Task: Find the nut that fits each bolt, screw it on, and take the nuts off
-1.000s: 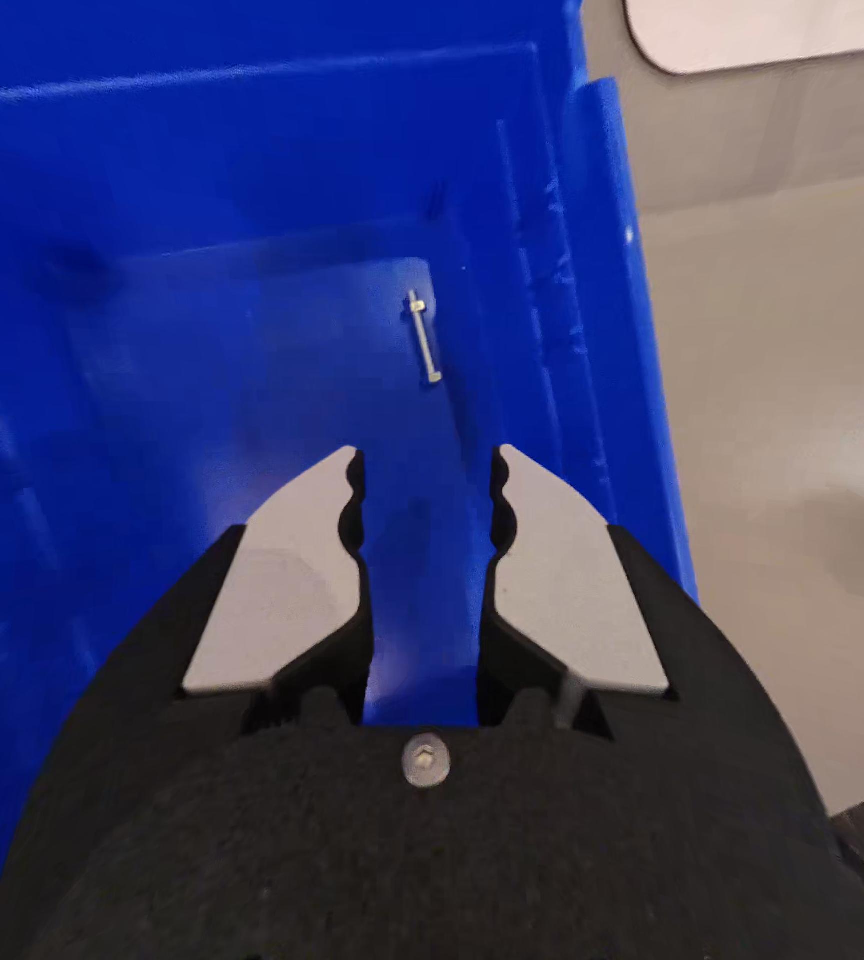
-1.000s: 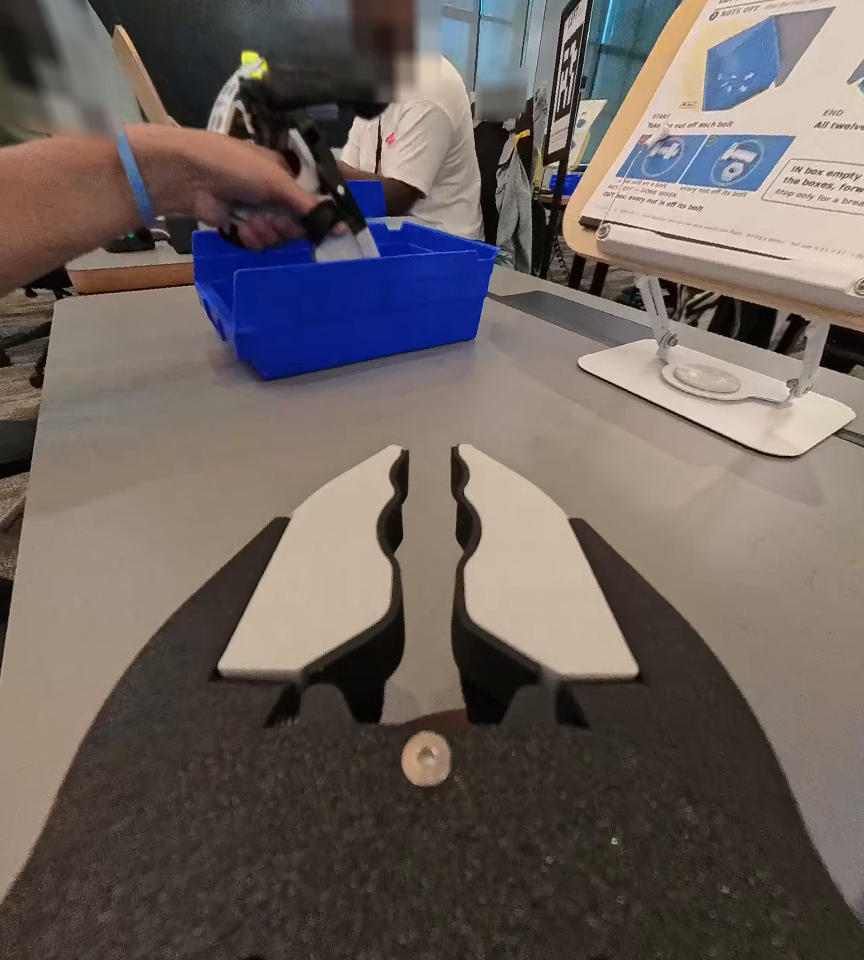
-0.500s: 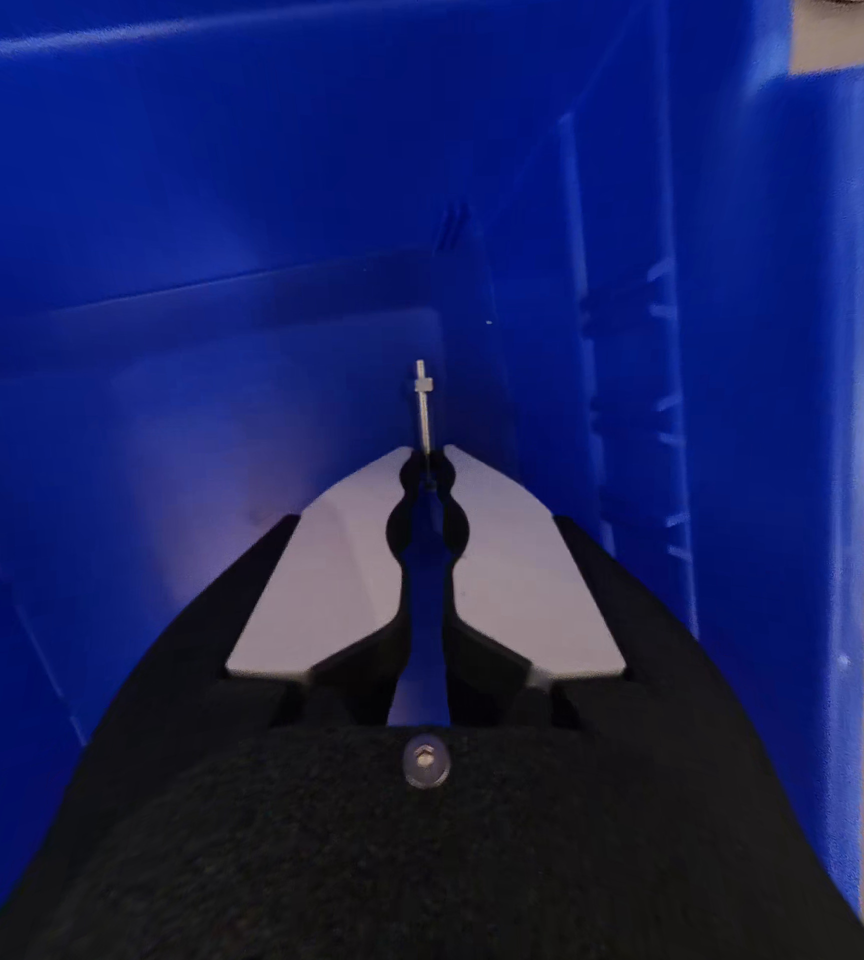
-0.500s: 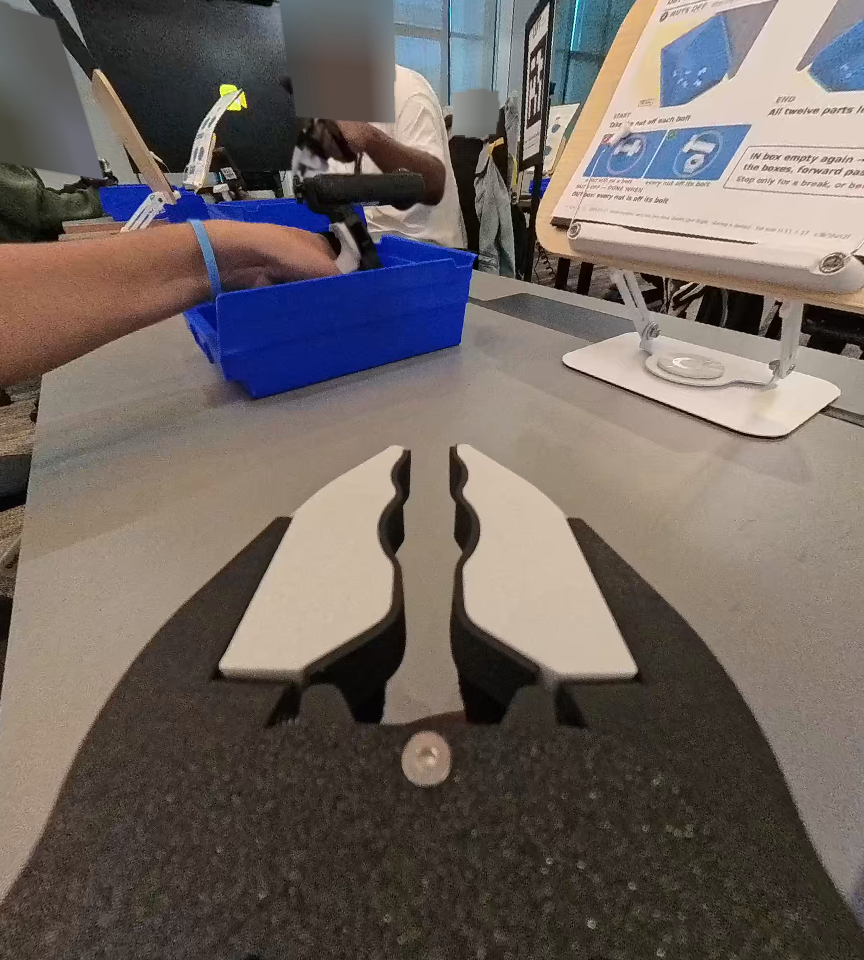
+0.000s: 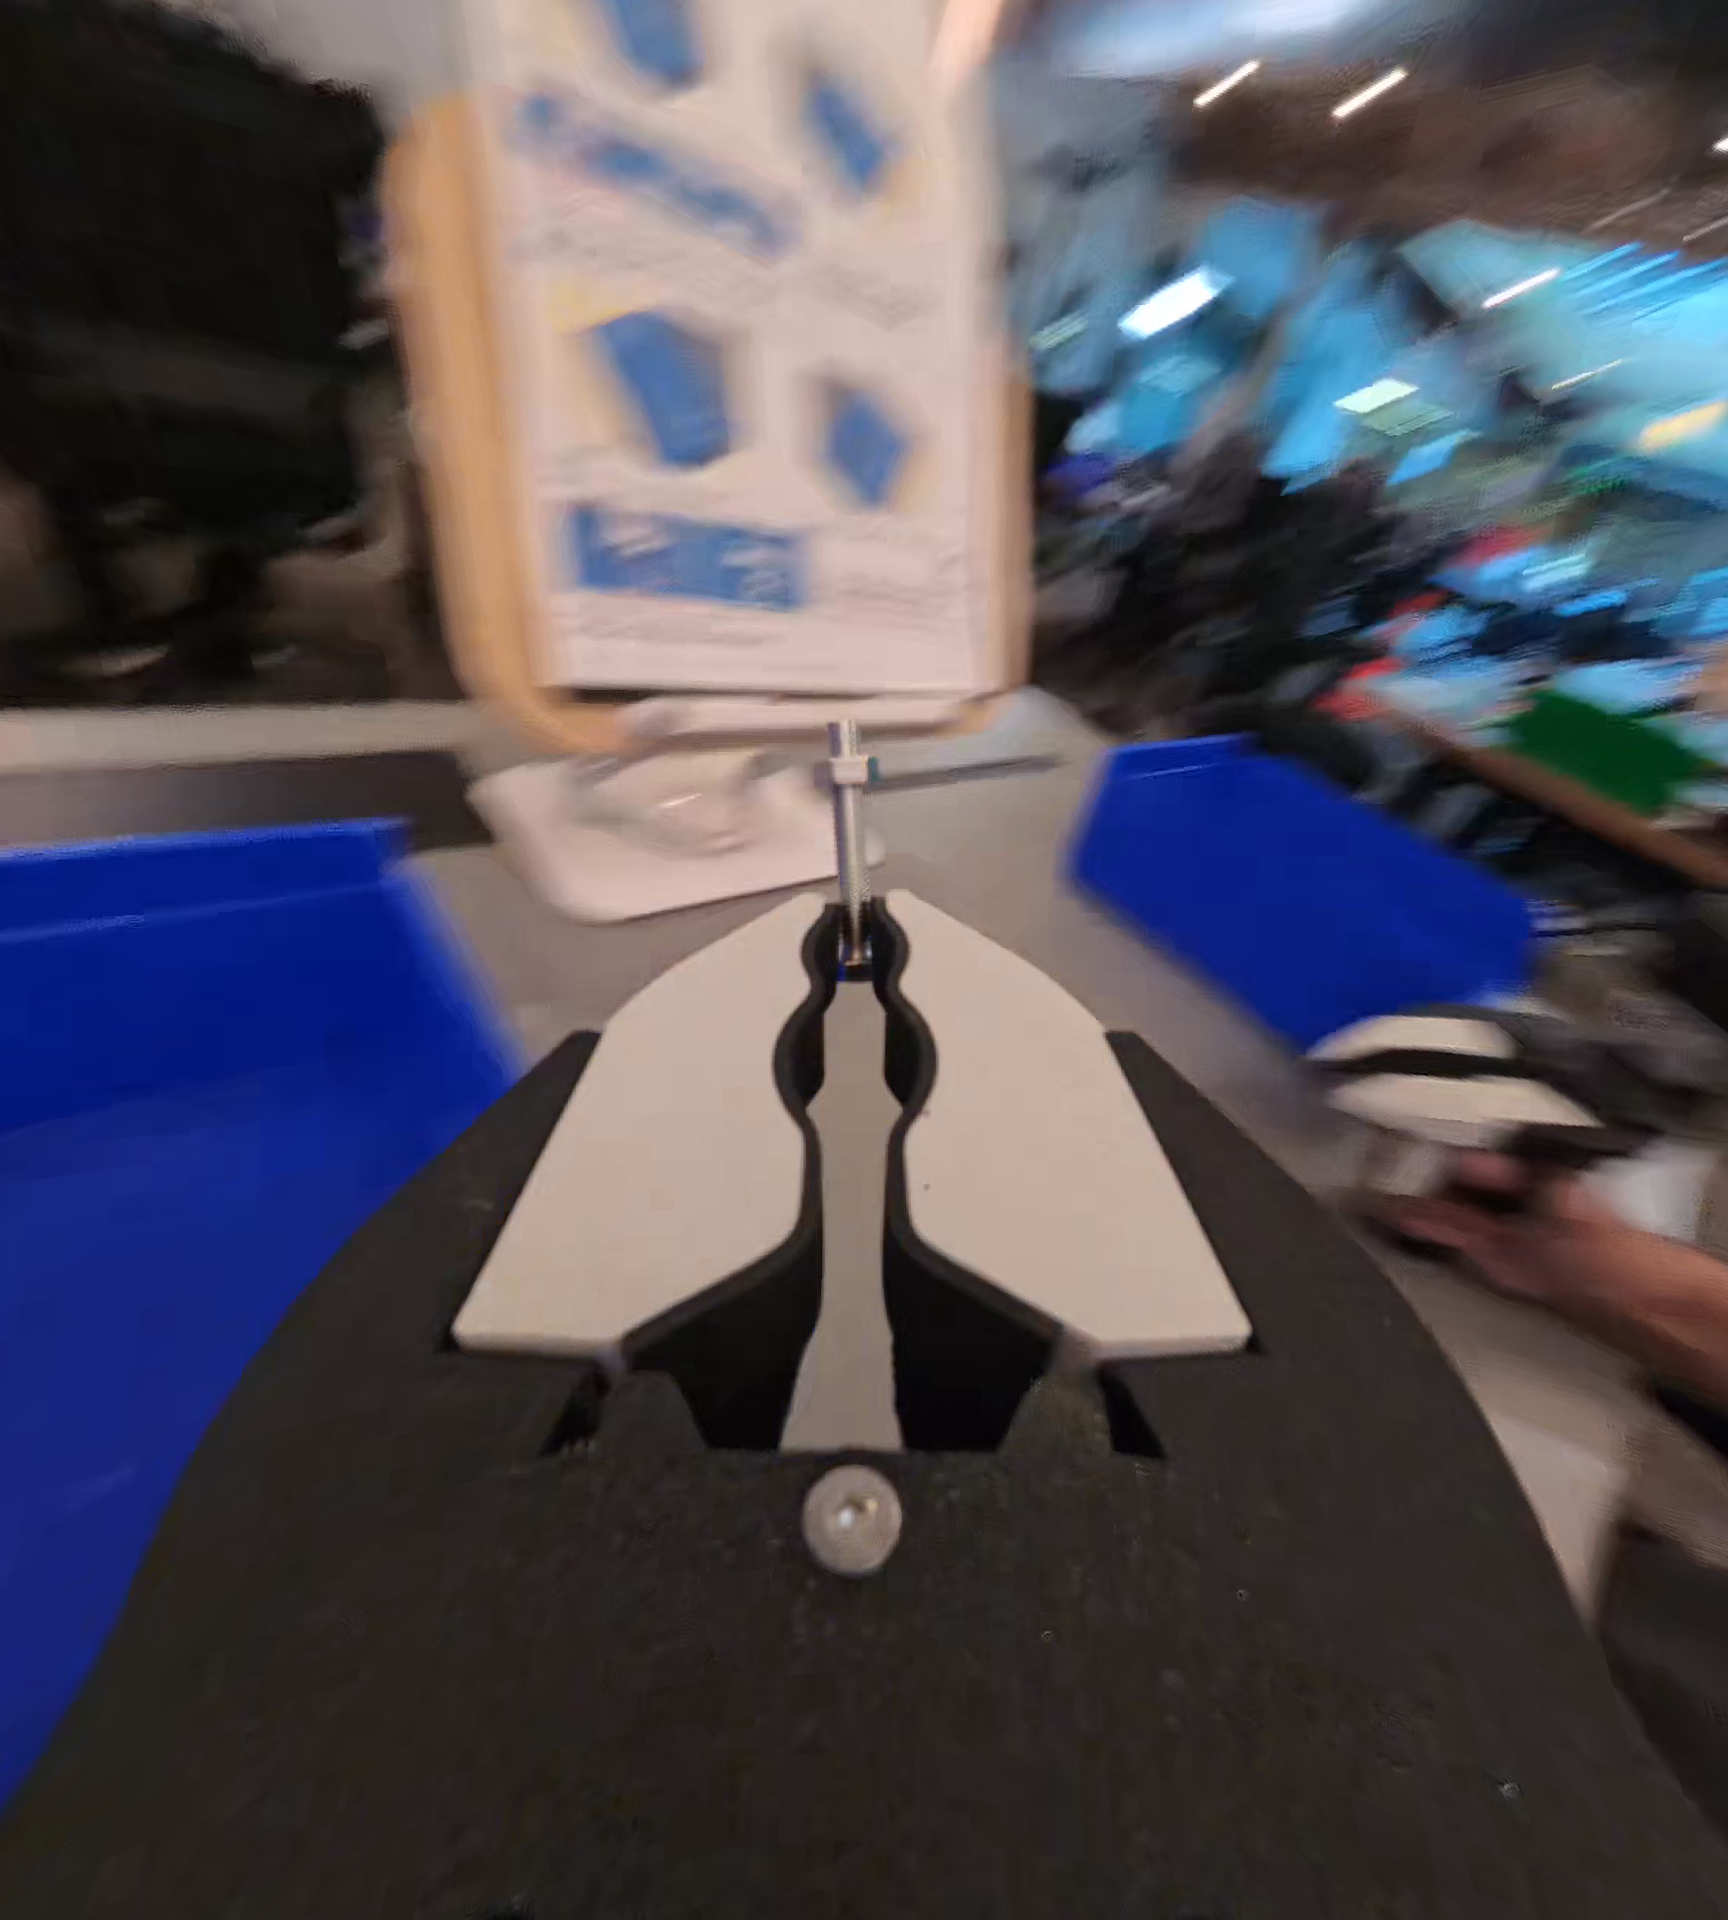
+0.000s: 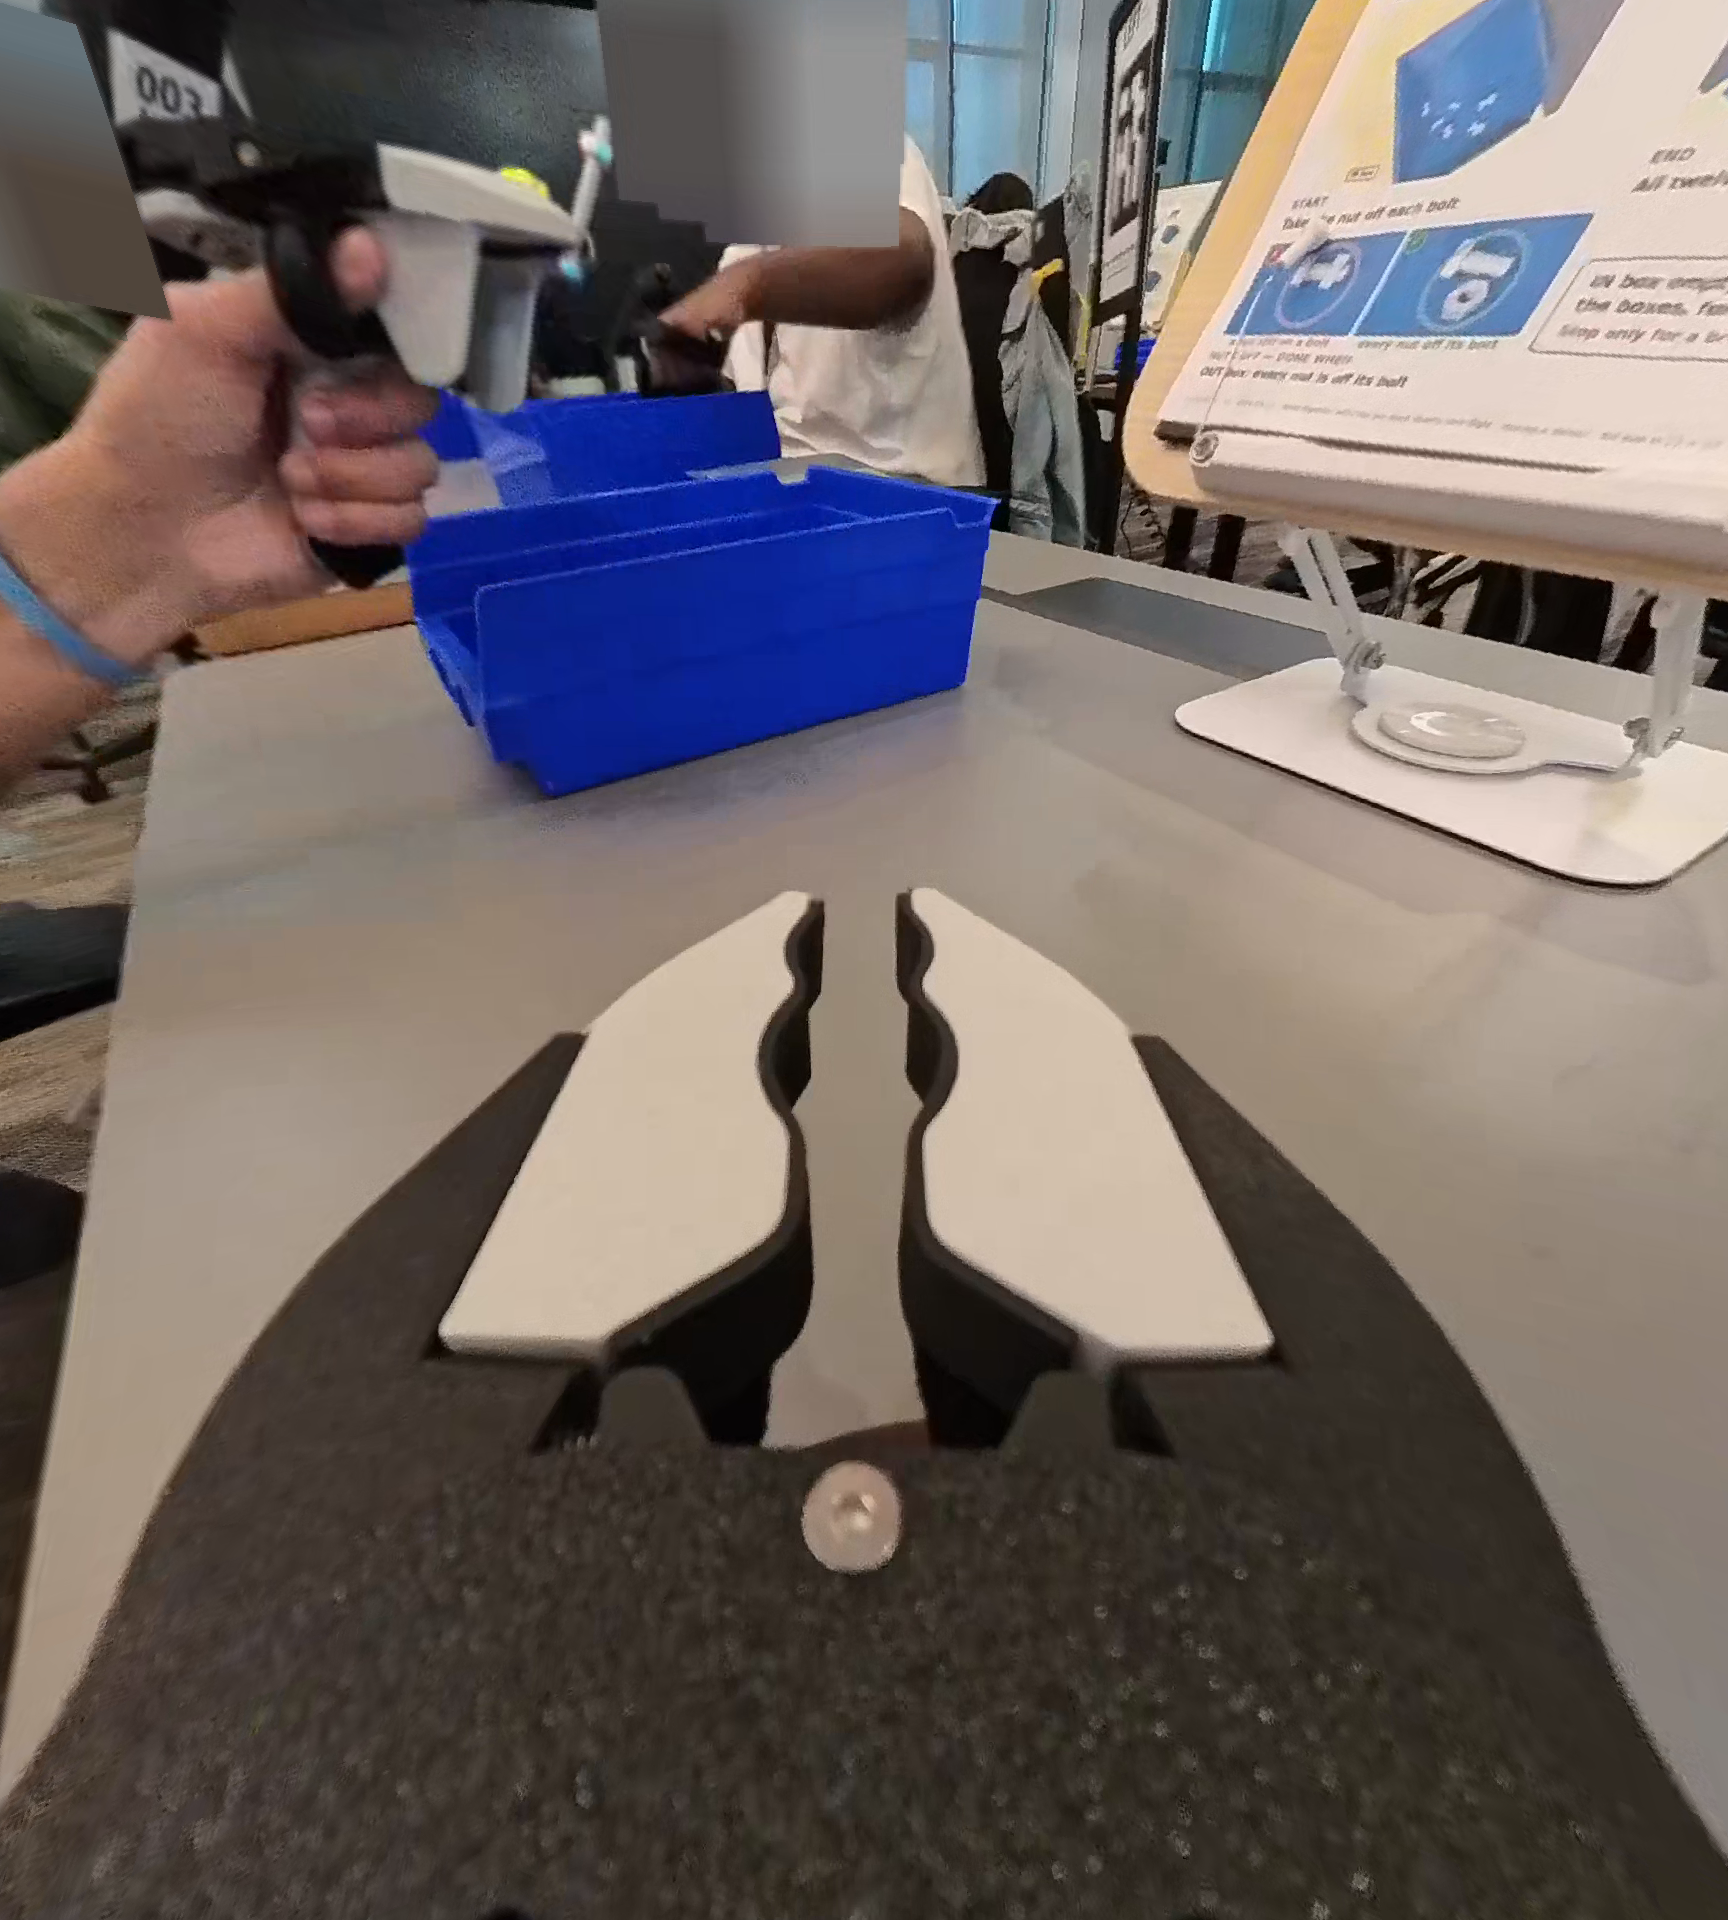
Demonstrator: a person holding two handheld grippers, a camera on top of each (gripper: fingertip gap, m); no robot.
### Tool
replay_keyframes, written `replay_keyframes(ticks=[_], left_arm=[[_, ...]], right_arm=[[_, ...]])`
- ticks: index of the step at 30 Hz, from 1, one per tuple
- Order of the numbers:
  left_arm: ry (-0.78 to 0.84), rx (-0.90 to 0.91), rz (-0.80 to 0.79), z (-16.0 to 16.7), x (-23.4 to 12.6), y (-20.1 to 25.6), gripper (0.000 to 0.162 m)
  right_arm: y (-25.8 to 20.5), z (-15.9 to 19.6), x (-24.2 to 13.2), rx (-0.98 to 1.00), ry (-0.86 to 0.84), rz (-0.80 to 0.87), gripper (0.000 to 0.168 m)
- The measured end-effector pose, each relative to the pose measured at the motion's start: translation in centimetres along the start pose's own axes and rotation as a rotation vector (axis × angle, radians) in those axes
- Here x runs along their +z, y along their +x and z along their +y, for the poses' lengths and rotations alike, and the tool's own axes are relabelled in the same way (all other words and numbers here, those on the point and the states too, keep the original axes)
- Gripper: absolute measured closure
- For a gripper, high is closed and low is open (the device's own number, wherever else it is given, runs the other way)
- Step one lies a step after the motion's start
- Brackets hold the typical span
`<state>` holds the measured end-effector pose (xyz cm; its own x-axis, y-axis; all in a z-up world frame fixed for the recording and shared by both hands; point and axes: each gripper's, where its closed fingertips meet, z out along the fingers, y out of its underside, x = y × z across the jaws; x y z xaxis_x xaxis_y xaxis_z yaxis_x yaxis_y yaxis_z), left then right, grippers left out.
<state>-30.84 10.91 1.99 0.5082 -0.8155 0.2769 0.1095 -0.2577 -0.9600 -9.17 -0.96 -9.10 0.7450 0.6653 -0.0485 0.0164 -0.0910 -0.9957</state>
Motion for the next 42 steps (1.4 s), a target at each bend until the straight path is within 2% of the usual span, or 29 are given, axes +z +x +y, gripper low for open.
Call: replay_keyframes(ticks=[2, 4, 5, 7, 9, 10, 13, 16, 19, 25, 27, 28, 29, 32, 36, 37, 38, 42], left_arm=[[0.087, -0.086, 0.263, 0.9, 0.3, 7.1, 0.157], [0.114, -0.194, 0.471, 4.2, 1.0, 12.5, 0.157], [0.105, -0.234, 0.532, 6.7, 1.6, 14.1, 0.157], [0.042, -0.348, 0.624, 11.6, 3.1, 15.9, 0.157], [0.049, -0.5, 0.744, 11.9, 3.5, 16.9, 0.157], [0.054, -0.489, 0.761, 11.6, 3.6, 17.1, 0.157], [-0.082, -0.301, 0.687, 14.0, 5.0, 17.1, 0.157], [-0.125, -0.261, 0.663, 14.8, 5.6, 17.5, 0.157], [-0.155, -0.216, 0.66, 15.4, 5.8, 18.0, 0.157], [-0.175, -0.184, 0.676, 15.7, 5.8, 18.6, 0.157], [-0.15, -0.199, 0.684, 15.3, 5.6, 18.5, 0.157], [-0.141, -0.203, 0.677, 15.2, 5.6, 18.3, 0.157], [-0.148, -0.206, 0.678, 15.3, 5.5, 18.2, 0.157], [-0.177, -0.18, 0.68, 15.7, 5.6, 18.6, 0.157], [-0.169, -0.165, 0.681, 15.6, 5.5, 18.8, 0.157], [-0.159, -0.172, 0.681, 15.5, 5.4, 18.6, 0.157], [-0.151, -0.178, 0.689, 15.3, 5.4, 18.6, 0.157], [-0.174, -0.179, 0.681, 15.6, 5.6, 18.6, 0.157]], right_arm=[[-1.7, -0.5, 0.4, 0.065, 0.012, -0.127, 0.152], [-4.2, -1.5, 0.3, 0.195, 0.082, -0.325, 0.147], [-5.1, -2.0, 0.2, 0.28, 0.129, -0.411, 0.145], [-5.6, -3.0, 0.1, 0.396, 0.159, -0.503, 0.128], [-4.6, -2.8, 0.4, 0.397, 0.166, -0.455, 0.128], [-4.5, -2.6, 0.4, 0.383, 0.145, -0.453, 0.126], [-4.9, -2.5, 0.6, 0.429, 0.129, -0.506, 0.121], [-5.9, -2.5, 1.1, 0.502, 0.104, -0.581, 0.115], [-6.0, -1.7, 1.9, 0.45, 0.064, -0.528, 0.115], [-4.9, -1.5, 2.3, 0.497, 0.055, -0.493, 0.122], [-4.1, -1.0, 2.1, 0.5, 0.044, -0.461, 0.139], [-3.9, -0.8, 1.9, 0.5, 0.035, -0.451, 0.137], [-3.8, -1.0, 1.8, 0.51, 0.044, -0.455, 0.128], [-4.3, -2.7, 1.5, 0.531, 0.128, -0.513, 0.125], [-5.1, -1.9, 2.5, 0.471, 0.051, -0.507, 0.118], [-4.7, -1.8, 2.4, 0.479, 0.053, -0.499, 0.119], [-4.2, -1.5, 2.3, 0.49, 0.044, -0.483, 0.128], [-4.7, -2.6, 1.9, 0.472, 0.06, -0.495, 0.124]])
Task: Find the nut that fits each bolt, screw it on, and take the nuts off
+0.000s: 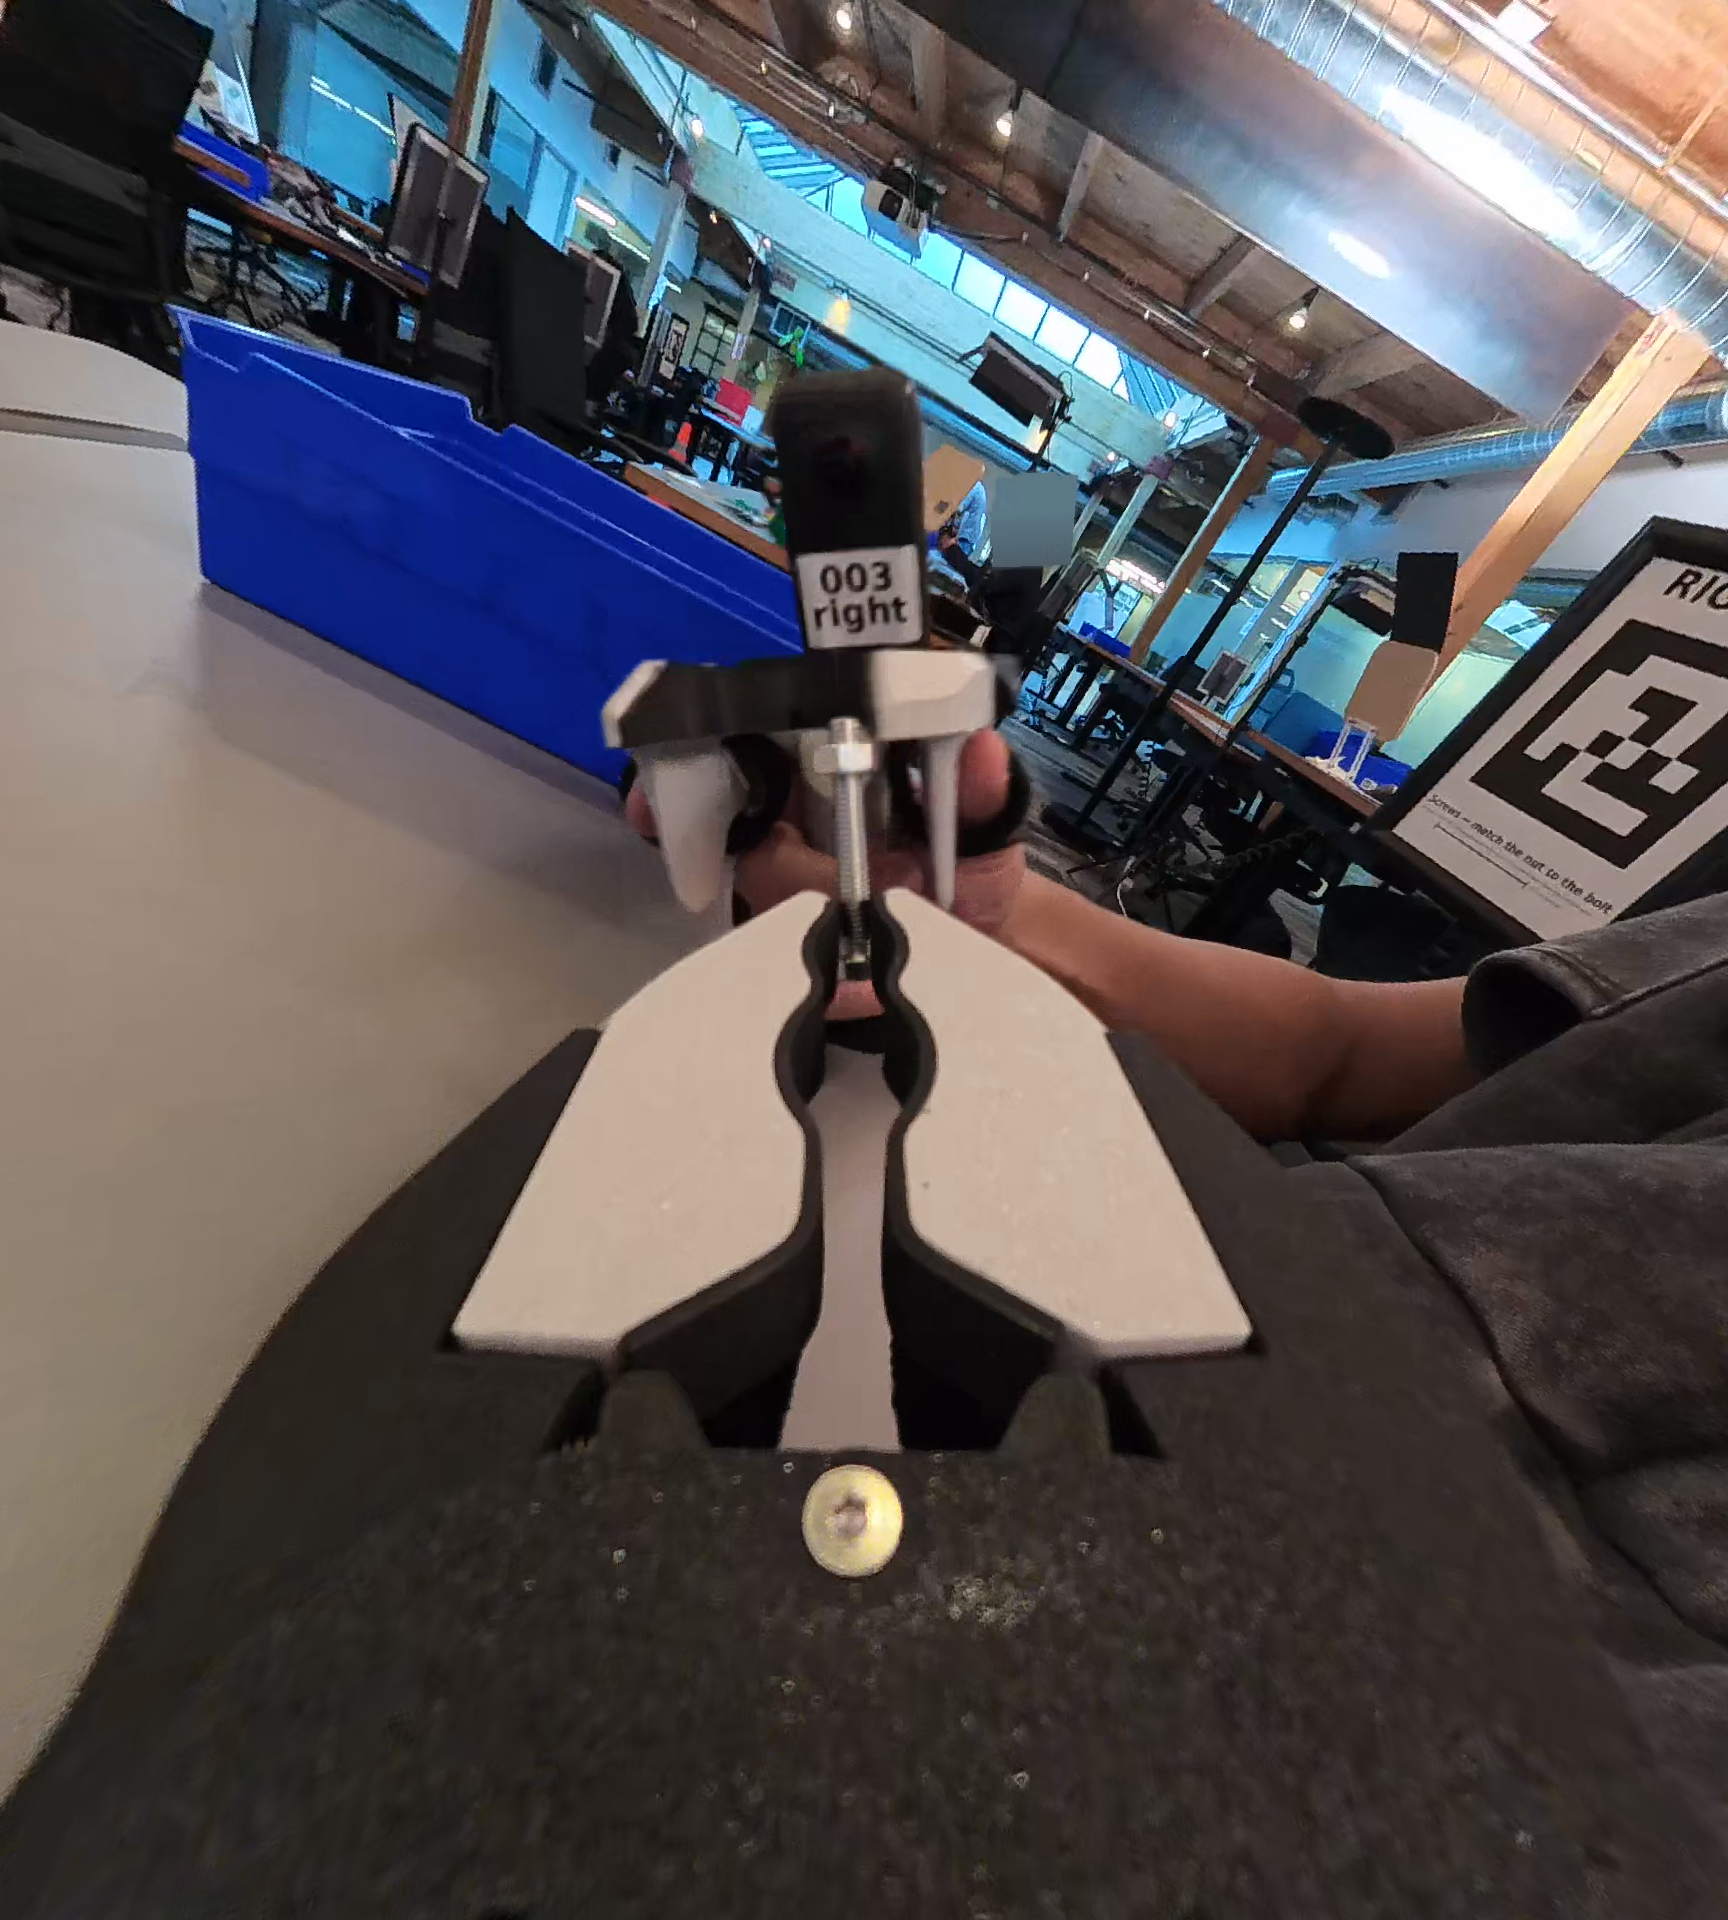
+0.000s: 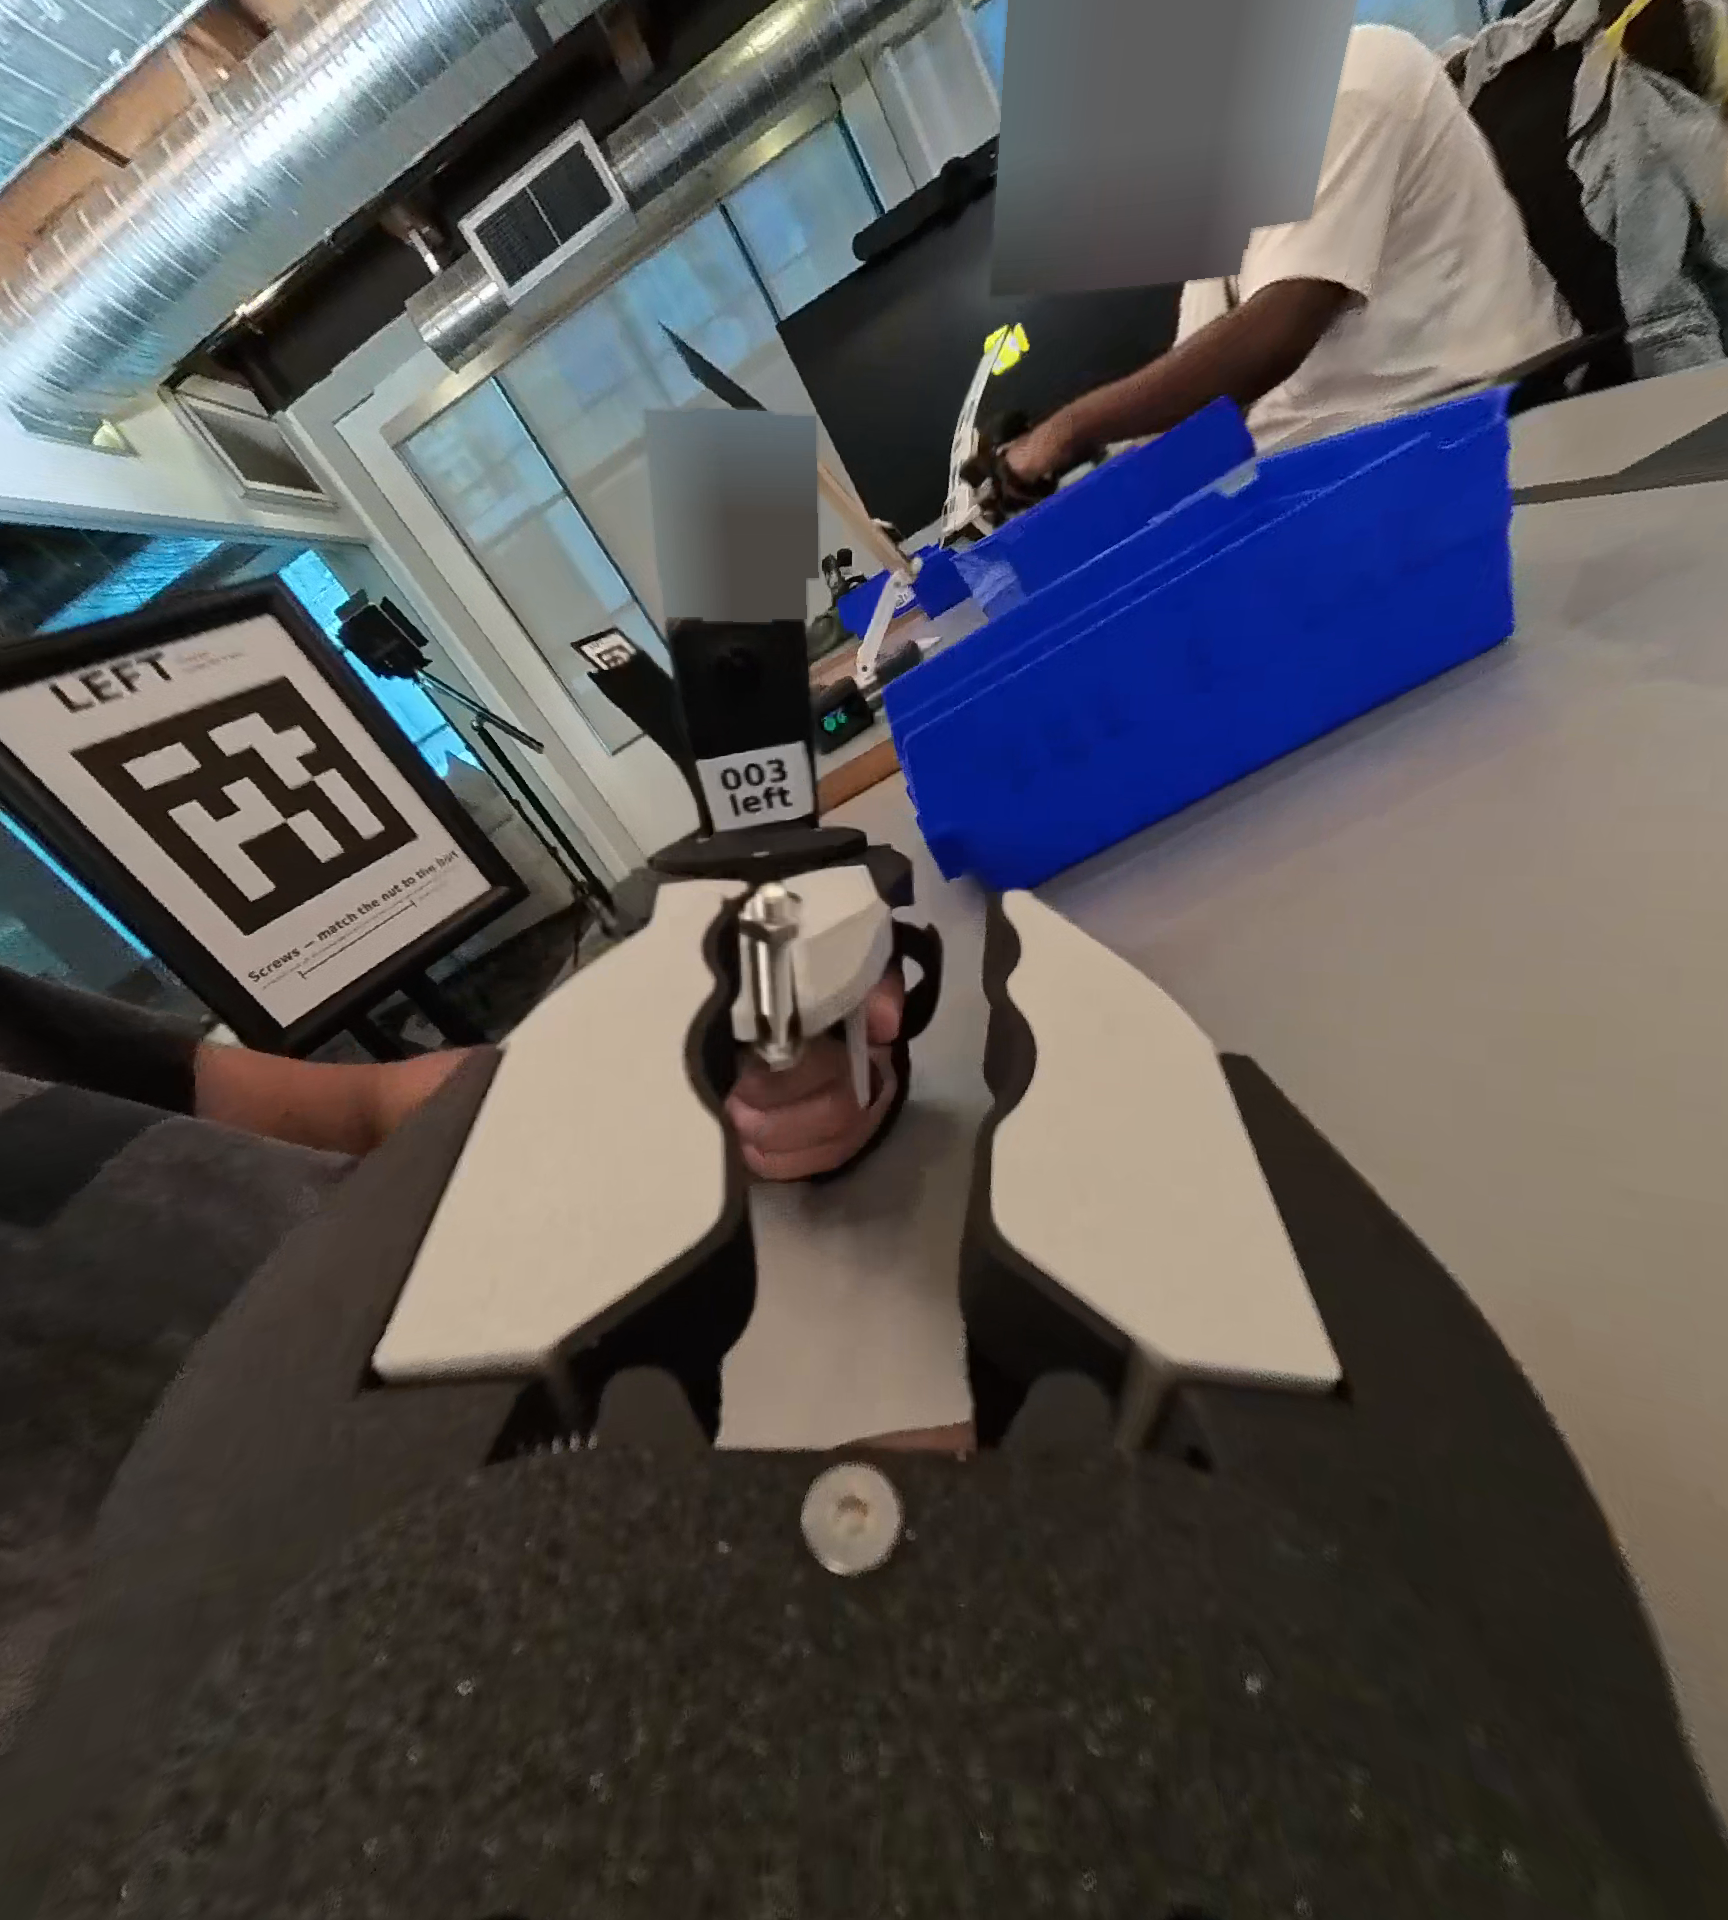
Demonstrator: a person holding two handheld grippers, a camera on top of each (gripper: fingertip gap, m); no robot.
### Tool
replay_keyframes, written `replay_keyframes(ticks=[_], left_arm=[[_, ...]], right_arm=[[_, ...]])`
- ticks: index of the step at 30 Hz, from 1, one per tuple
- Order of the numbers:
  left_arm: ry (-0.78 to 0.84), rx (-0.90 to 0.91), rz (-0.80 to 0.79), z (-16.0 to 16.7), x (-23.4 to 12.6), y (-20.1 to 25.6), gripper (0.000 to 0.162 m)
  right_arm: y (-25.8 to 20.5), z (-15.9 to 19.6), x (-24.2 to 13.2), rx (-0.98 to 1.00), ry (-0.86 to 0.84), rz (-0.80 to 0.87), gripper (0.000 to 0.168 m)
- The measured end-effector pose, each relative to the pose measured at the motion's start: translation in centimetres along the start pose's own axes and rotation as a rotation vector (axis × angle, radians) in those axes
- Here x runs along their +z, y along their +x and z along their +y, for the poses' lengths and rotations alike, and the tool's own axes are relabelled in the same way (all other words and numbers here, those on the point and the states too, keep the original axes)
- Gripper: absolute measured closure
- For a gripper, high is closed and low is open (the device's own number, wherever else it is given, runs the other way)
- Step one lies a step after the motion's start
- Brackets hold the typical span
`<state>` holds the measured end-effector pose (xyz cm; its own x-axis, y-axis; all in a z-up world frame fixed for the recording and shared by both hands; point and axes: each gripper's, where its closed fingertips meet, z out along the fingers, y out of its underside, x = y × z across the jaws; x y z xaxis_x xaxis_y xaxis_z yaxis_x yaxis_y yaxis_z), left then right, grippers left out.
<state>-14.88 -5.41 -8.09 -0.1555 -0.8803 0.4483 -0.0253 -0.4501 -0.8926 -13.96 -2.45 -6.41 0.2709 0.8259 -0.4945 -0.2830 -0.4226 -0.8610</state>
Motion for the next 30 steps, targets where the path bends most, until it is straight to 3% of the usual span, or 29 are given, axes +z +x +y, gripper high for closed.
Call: replay_keyframes(ticks=[4, 7, 14, 18, 19, 24, 30], left_arm=[[0.004, 0.007, 0.02, 0.0, -0.1, 0.4, 0.157], [0.015, 0.002, 0.012, -0.1, -0.2, 0.3, 0.157], [0.024, -0.003, 0.032, -0.3, -0.3, 0.5, 0.157], [0.027, 0.002, 0.035, -0.3, -0.3, 0.7, 0.157], [0.027, 0.004, 0.039, -0.3, -0.3, 0.7, 0.157], [0.023, -0.001, 0.042, -0.3, -0.3, 0.7, 0.157], [0.048, -0.013, 0.051, -0.6, -0.8, 0.9, 0.157]], right_arm=[[-1.0, 0.5, 1.3, -0.079, -0.058, 0.015, 0.125], [0.5, 0.8, 0.3, -0.008, -0.048, 0.021, 0.117], [-1.5, 0.7, 1.6, -0.046, -0.062, -0.03, 0.122], [0.3, 1.6, 0.4, 0.026, -0.064, -0.011, 0.116], [0.3, 1.6, 0.2, 0.036, -0.058, -0.016, 0.123], [-1.6, 0.7, 1.3, -0.034, -0.052, -0.054, 0.121], [0.6, 0.9, -0.6, 0.025, -0.039, -0.003, 0.121]])
